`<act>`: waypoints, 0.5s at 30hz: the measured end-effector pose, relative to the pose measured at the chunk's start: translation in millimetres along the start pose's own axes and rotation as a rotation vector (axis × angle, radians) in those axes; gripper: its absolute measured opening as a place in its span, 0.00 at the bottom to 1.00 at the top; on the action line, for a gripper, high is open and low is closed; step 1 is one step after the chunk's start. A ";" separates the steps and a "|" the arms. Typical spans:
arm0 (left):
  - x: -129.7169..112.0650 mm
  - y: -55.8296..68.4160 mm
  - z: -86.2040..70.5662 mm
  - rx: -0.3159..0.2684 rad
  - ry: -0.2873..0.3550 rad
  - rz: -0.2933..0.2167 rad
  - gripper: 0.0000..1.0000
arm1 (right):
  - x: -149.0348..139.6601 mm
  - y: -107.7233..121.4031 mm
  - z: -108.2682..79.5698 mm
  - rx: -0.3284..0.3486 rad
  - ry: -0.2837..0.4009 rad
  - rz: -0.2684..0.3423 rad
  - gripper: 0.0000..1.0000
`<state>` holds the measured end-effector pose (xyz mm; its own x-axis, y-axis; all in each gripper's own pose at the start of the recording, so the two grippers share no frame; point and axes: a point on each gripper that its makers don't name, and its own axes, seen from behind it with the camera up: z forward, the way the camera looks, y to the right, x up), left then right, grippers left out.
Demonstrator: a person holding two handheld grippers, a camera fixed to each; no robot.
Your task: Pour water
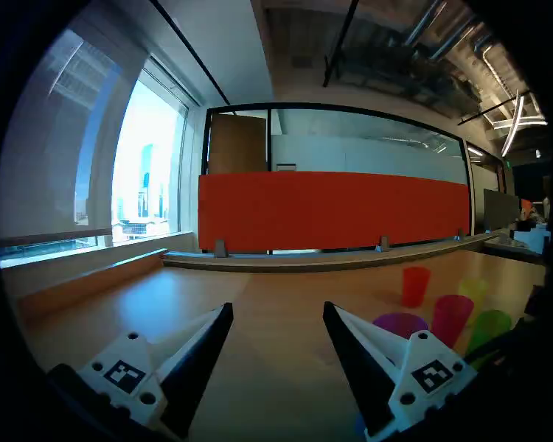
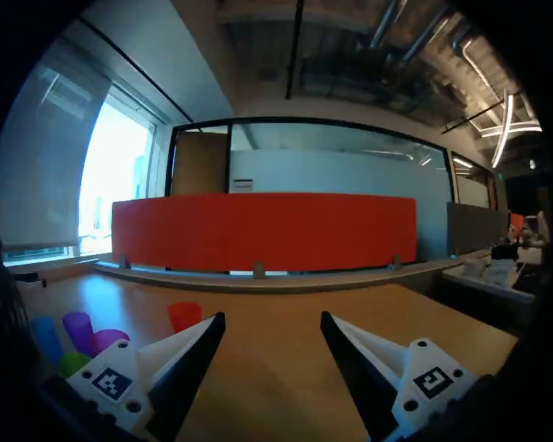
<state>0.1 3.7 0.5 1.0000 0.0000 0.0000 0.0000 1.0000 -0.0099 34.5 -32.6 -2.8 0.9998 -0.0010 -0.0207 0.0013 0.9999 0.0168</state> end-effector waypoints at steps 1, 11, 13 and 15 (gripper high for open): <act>0.0 -0.1 0.1 0.000 0.000 0.000 0.90 | -1.1 1.6 0.3 -0.003 0.002 -0.002 1.00; 0.3 -0.5 0.4 0.000 0.000 0.000 0.90 | -11.7 17.7 2.7 -0.026 0.007 -0.034 1.00; 0.3 -0.5 0.6 0.000 0.000 0.000 0.90 | -11.4 18.3 2.9 -0.024 0.008 -0.029 1.00; 0.3 -0.6 0.7 0.000 0.000 0.000 0.90 | -10.7 18.6 3.1 -0.020 0.009 -0.023 1.00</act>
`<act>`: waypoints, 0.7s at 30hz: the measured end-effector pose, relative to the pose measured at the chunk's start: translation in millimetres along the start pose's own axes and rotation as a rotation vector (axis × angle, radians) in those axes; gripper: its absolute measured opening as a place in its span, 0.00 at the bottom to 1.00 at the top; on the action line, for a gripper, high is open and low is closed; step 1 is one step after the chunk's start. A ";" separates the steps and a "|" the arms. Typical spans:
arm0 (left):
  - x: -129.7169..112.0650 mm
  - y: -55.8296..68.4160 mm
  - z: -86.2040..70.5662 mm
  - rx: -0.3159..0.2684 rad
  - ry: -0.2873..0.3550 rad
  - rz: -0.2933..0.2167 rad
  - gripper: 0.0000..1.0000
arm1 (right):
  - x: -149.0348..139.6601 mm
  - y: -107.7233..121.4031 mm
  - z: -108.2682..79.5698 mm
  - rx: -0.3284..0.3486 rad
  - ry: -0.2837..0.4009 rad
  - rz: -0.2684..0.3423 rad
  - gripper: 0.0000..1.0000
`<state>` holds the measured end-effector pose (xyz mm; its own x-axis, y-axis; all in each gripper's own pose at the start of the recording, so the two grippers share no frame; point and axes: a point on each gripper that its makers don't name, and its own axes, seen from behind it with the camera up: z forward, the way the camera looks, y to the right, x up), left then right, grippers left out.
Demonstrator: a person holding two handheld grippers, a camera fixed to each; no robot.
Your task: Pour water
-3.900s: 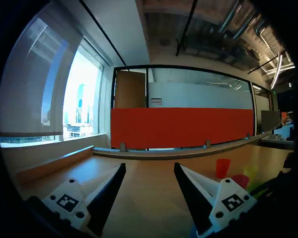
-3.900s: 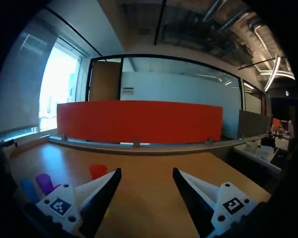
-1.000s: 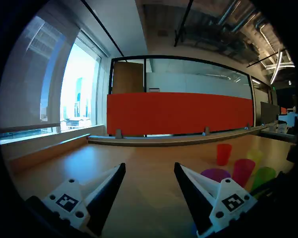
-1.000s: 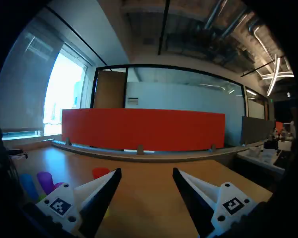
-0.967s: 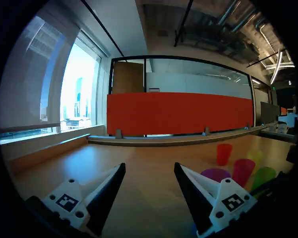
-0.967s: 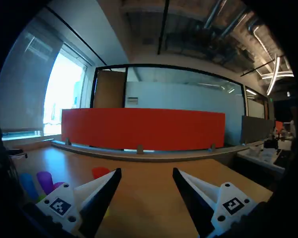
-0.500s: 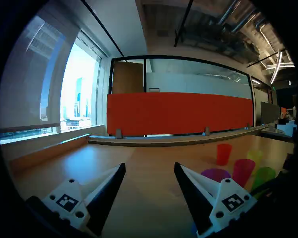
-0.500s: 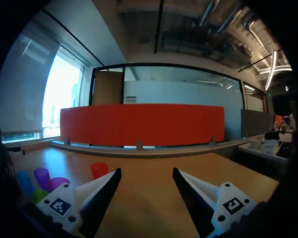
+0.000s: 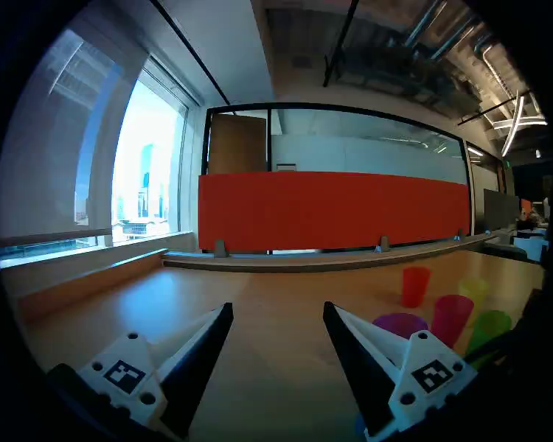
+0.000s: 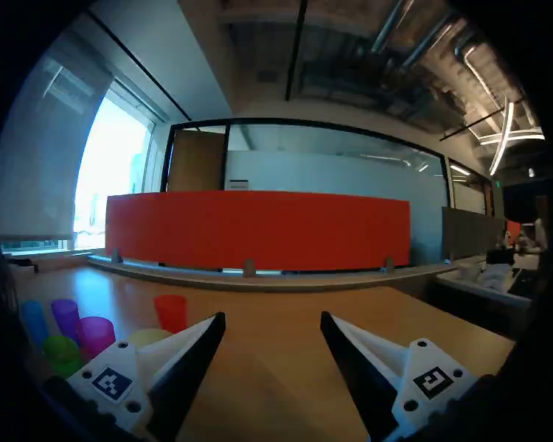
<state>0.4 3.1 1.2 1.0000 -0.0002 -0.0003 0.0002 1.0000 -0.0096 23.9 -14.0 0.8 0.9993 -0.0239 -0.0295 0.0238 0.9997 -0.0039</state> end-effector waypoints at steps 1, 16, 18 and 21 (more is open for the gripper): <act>-0.1 0.0 0.0 0.000 0.000 0.000 0.90 | 0.0 0.6 0.1 0.001 0.000 0.001 1.00; 0.1 -0.9 -0.6 0.000 0.000 0.000 0.90 | -14.2 12.6 1.2 -0.007 -0.019 0.008 1.00; 0.1 -0.9 -0.9 0.000 0.000 0.000 0.90 | -16.3 13.4 1.4 -0.007 -0.019 0.013 1.00; 0.0 -0.9 -1.1 0.000 0.000 0.000 0.90 | -19.4 15.1 1.3 -0.006 -0.023 0.019 1.00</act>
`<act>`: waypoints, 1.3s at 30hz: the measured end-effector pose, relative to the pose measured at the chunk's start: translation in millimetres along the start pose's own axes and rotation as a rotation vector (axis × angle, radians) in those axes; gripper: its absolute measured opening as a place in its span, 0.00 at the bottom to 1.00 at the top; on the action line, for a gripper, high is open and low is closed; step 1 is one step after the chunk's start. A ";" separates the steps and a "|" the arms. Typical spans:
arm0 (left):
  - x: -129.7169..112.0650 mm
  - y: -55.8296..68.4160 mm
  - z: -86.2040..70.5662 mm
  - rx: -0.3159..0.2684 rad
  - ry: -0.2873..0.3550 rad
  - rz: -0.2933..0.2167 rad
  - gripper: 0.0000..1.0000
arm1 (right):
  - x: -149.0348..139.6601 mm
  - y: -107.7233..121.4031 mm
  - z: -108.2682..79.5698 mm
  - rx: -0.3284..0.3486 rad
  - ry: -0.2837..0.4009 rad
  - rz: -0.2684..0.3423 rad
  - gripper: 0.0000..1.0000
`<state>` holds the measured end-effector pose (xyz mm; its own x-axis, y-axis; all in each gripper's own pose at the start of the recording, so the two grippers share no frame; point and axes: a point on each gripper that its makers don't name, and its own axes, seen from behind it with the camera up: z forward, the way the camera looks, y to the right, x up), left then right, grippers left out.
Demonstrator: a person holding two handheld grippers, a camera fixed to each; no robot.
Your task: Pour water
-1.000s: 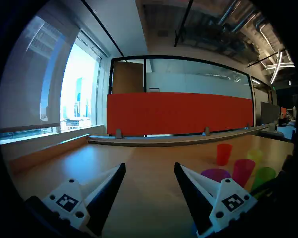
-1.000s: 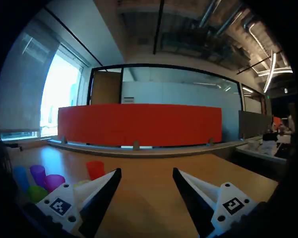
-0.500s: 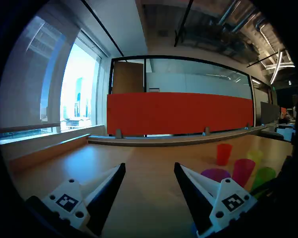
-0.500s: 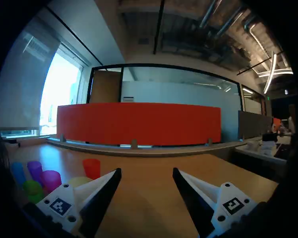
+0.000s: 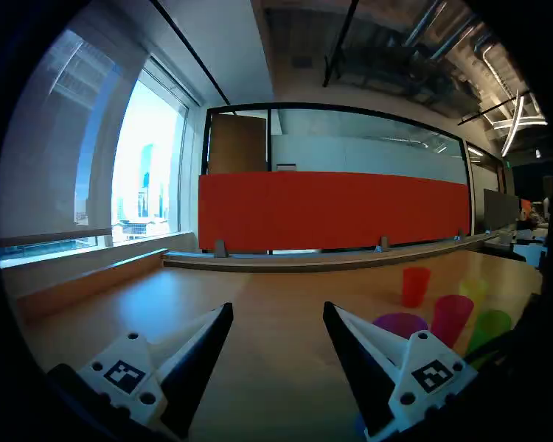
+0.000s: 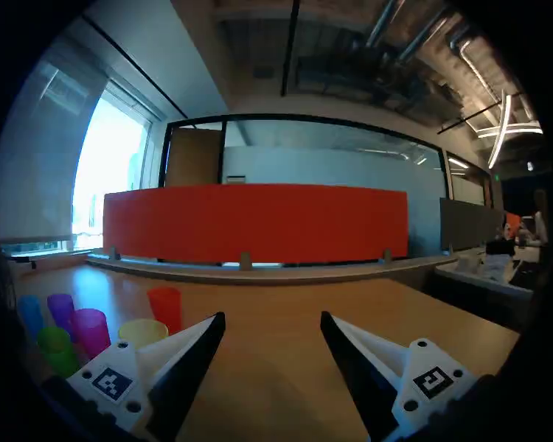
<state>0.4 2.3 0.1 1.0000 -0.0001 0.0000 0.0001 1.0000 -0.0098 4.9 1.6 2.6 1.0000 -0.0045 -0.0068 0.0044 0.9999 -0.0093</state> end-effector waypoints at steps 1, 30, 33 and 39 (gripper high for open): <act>0.0 0.1 0.0 0.000 0.000 0.000 0.90 | -1.3 0.9 0.2 0.000 -0.001 0.001 1.00; -0.3 0.4 0.5 0.000 0.000 0.000 0.90 | -3.3 0.5 -1.1 0.001 -0.007 0.004 1.00; -0.4 0.6 0.6 0.000 0.000 0.000 0.90 | -3.0 0.7 -1.1 0.001 -0.007 0.004 1.00; -0.2 0.4 0.6 0.000 0.000 0.000 0.90 | -3.3 0.7 -1.4 0.001 -0.007 0.004 1.00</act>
